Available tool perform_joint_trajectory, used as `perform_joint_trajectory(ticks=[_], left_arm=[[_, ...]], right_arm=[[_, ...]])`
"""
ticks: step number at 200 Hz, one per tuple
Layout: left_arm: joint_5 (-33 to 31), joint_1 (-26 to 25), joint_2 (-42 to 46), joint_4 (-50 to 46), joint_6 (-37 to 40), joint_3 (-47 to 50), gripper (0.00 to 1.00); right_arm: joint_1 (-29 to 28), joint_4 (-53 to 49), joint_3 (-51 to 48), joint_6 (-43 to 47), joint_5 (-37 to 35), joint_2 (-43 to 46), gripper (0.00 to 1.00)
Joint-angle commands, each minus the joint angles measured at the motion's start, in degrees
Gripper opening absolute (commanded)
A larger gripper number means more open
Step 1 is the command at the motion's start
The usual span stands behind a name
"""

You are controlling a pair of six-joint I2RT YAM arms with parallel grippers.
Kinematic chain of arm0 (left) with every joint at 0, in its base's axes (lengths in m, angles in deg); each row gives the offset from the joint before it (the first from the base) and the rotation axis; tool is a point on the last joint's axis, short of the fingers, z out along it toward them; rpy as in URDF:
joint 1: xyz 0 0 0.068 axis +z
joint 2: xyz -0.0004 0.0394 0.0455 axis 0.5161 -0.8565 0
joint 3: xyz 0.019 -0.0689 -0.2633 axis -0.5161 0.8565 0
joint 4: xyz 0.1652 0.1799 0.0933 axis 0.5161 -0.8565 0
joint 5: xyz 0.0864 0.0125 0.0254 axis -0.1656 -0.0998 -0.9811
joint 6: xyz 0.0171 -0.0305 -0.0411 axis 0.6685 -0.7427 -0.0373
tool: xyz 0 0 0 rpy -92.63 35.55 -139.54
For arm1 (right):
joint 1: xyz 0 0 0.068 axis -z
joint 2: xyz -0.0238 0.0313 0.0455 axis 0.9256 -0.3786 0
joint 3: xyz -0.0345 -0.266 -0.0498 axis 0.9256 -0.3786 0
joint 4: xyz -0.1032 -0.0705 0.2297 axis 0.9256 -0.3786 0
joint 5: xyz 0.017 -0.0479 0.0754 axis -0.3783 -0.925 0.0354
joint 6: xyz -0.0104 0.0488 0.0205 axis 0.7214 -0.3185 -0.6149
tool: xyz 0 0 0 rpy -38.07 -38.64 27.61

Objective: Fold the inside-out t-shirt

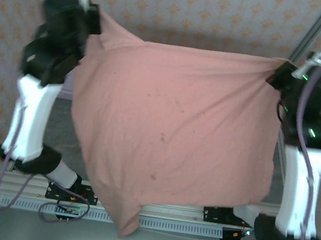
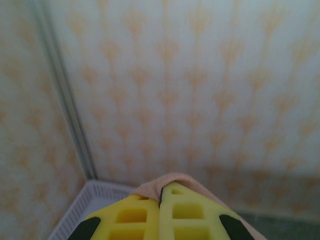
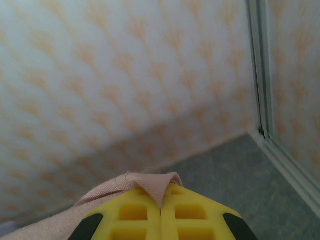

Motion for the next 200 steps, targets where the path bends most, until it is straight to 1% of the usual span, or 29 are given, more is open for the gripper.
perform_joint_trajectory(ticks=[1, 14, 19, 29, 36, 38, 43, 47, 51, 55, 59, 62, 71, 76, 81, 88, 96, 100, 119, 133, 142, 153, 160, 169, 185, 200], left_arm=[[7.16, 3.62, -14.09, 2.37, -3.89, 2.34, 0.00], [8.66, 4.84, -27.03, 2.04, -4.34, -3.84, 0.00], [9.20, 5.25, -32.37, 1.55, -4.31, -8.15, 0.00], [9.34, 5.99, -43.68, -1.12, -4.59, -20.96, 0.00], [10.35, 6.65, -52.11, -1.84, -4.94, -31.47, 0.00], [10.56, 6.83, -54.32, -1.73, -5.19, -33.86, 0.02], [10.94, 7.20, -59.13, -0.68, -5.91, -39.64, 0.09], [11.44, 7.61, -62.06, 0.84, -6.51, -42.52, 0.11], [12.59, 8.11, -63.91, 2.66, -7.16, -43.87, 0.14], [13.00, 8.45, -64.70, 4.69, -7.76, -43.52, 0.20], [12.57, 8.75, -64.63, 6.76, -8.53, -41.88, 0.29], [12.65, 8.98, -64.12, 8.36, -9.23, -39.90, 0.33], [15.87, 9.66, -61.46, 11.56, -10.79, -33.64, 0.38], [16.42, 9.91, -59.59, 12.70, -12.17, -30.30, 0.42], [16.74, 9.99, -57.89, 13.53, -13.10, -27.74, 0.45], [17.77, 9.99, -56.05, 13.54, -13.41, -25.62, 0.53], [18.57, 10.06, -54.59, 11.78, -14.35, -25.33, 0.60], [19.02, 10.00, -53.97, 10.48, -14.56, -25.55, 0.62], [22.13, 9.91, -49.82, 4.06, -16.73, -23.51, 0.64], [24.80, 9.50, -44.11, 1.53, -19.12, -15.78, 0.64], [26.80, 8.60, -38.33, 2.90, -20.17, -6.11, 0.64], [28.15, 6.50, -28.97, 8.66, -20.31, 10.29, 0.64], [27.91, 5.29, -22.95, 13.04, -20.76, 20.66, 0.65], [27.77, 3.88, -16.57, 17.09, -22.26, 31.48, 0.65], [29.47, 2.34, -7.68, 19.67, -25.85, 45.82, 0.65], [31.03, 0.86, -0.74, 21.36, -28.51, 57.78, 0.65]], right_arm=[[-0.55, 11.79, -5.23, -0.33, -2.79, -15.10, 0.00], [-0.91, 15.69, -3.64, -1.33, -2.96, -26.38, 0.00], [-0.92, 16.39, -1.69, -2.18, -3.48, -31.14, 0.00], [-0.92, 17.91, 3.40, -3.51, -3.40, -40.95, 0.00], [-0.92, 16.54, 9.96, -4.07, -3.39, -47.97, 0.01], [-0.98, 16.05, 11.99, -4.14, -3.47, -50.03, 0.02], [-1.08, 14.66, 17.26, -4.30, -3.27, -55.00, 0.06], [-1.14, 12.47, 21.60, -4.48, -2.57, -58.86, 0.10], [-1.10, 9.96, 26.88, -4.94, -2.21, -62.33, 0.17], [-1.11, 7.73, 31.62, -4.99, -1.95, -65.22, 0.24], [-1.24, 6.04, 35.48, -4.47, -1.93, -68.17, 0.28], [-1.42, 4.75, 38.13, -4.14, -2.26, -69.79, 0.30], [-1.83, 0.12, 45.20, -3.04, -2.64, -73.52, 0.37], [-2.03, -1.54, 47.32, -2.26, -2.42, -74.35, 0.40], [-2.37, -2.19, 47.66, -1.39, -2.33, -74.18, 0.43], [-2.85, -2.44, 46.50, -0.67, -1.99, -73.04, 0.45], [-3.47, -1.66, 43.02, 0.60, -1.20, -70.34, 0.48], [-3.87, -0.94, 40.03, 1.31, -1.16, -68.71, 0.49], [-5.02, 1.35, 26.06, 2.51, -1.27, -59.10, 0.55], [-5.05, 3.39, 14.46, 1.76, -0.52, -51.10, 0.56], [-5.07, 3.32, 8.07, 1.54, 0.45, -46.34, 0.57], [-5.05, 2.82, 0.21, 0.23, 1.52, -41.33, 0.58], [-5.05, 2.85, -4.46, -0.88, 4.11, -38.62, 0.58], [-5.05, 3.30, -10.16, -2.66, 7.93, -35.62, 0.58], [-5.05, 4.90, -19.15, -5.47, 12.15, -31.32, 0.57], [-4.72, 5.33, -24.86, -6.89, 11.01, -28.44, 0.56]])
